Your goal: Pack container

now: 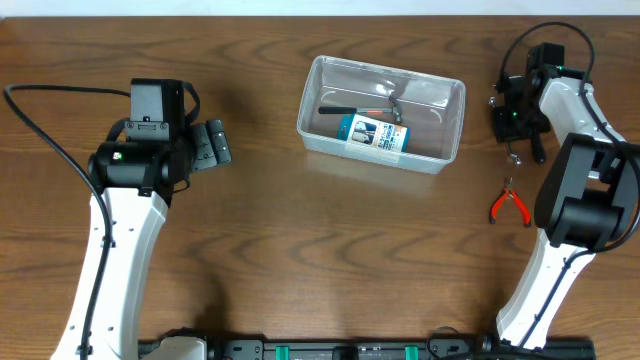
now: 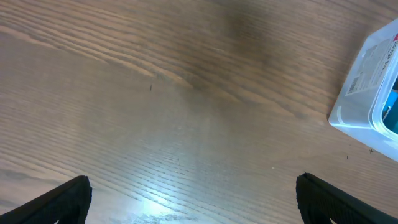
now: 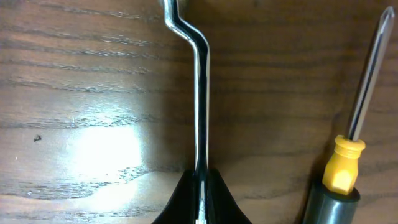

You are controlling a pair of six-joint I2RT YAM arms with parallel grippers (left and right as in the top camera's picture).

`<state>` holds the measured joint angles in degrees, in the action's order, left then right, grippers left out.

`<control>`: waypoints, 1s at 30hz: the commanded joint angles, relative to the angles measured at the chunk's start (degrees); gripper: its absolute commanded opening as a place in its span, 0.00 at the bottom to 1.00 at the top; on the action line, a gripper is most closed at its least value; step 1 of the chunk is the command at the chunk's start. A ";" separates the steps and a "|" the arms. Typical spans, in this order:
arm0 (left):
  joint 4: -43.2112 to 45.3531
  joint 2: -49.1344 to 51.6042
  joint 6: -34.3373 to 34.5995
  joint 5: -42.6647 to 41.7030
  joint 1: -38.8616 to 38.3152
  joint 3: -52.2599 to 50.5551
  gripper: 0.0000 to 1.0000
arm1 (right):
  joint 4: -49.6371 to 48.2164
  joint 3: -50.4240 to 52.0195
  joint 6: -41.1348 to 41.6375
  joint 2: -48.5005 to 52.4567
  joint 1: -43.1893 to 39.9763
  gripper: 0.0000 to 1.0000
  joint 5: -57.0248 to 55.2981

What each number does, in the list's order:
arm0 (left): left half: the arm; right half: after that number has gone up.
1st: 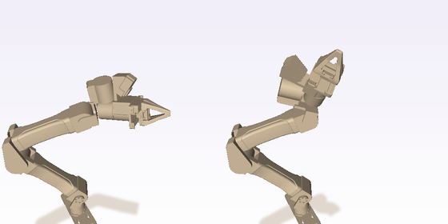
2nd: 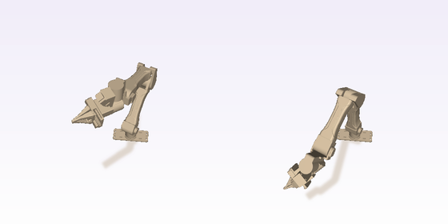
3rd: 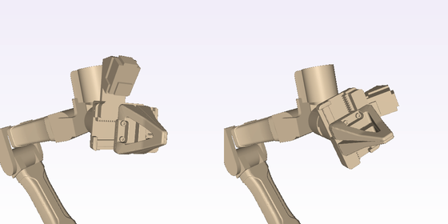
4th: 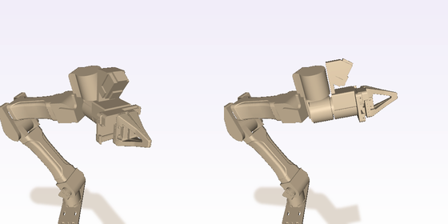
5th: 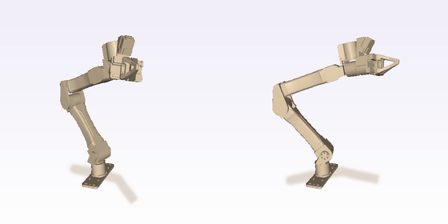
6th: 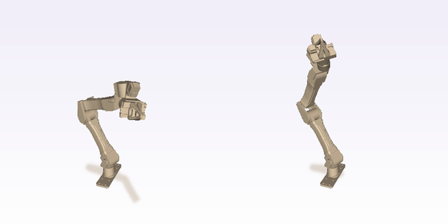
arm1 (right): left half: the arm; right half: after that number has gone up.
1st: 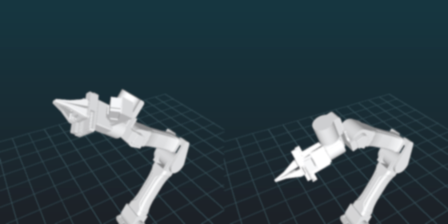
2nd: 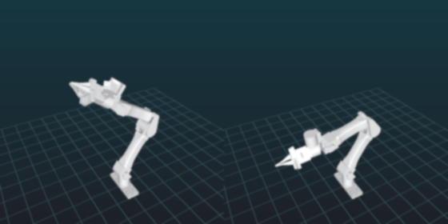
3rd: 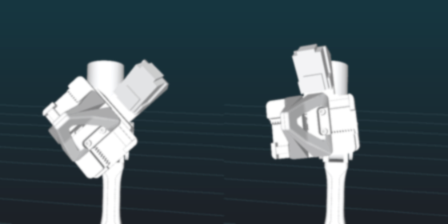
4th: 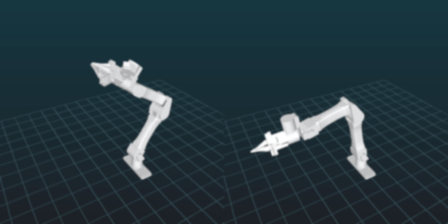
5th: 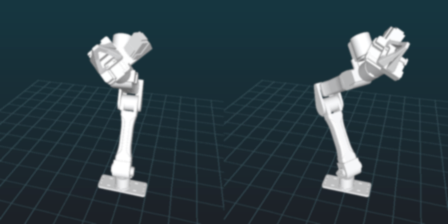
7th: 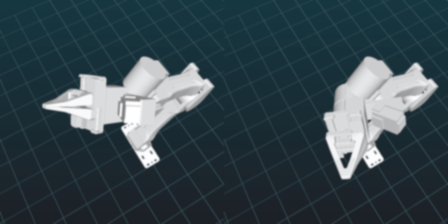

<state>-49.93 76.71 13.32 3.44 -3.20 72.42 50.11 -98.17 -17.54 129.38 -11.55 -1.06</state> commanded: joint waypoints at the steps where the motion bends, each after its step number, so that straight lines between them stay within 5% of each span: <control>1: -0.17 0.02 0.28 0.90 0.28 0.68 0.98 | 0.50 0.24 0.39 1.55 -0.04 0.01 0.02; 9: -0.17 0.02 0.28 0.90 0.28 0.68 0.98 | 4.48 -7.82 2.16 1.01 0.26 0.01 0.02; 19: -0.20 0.02 0.28 0.90 0.28 0.68 0.98 | 15.63 -34.10 3.50 0.46 2.19 0.01 0.42; 30: -0.20 0.02 0.28 0.90 0.28 0.68 0.98 | 23.32 -50.07 -6.86 -1.40 11.65 0.01 13.09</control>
<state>-49.93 76.71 13.32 3.44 -3.20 72.42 72.66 -145.88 -19.64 130.63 -3.40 8.10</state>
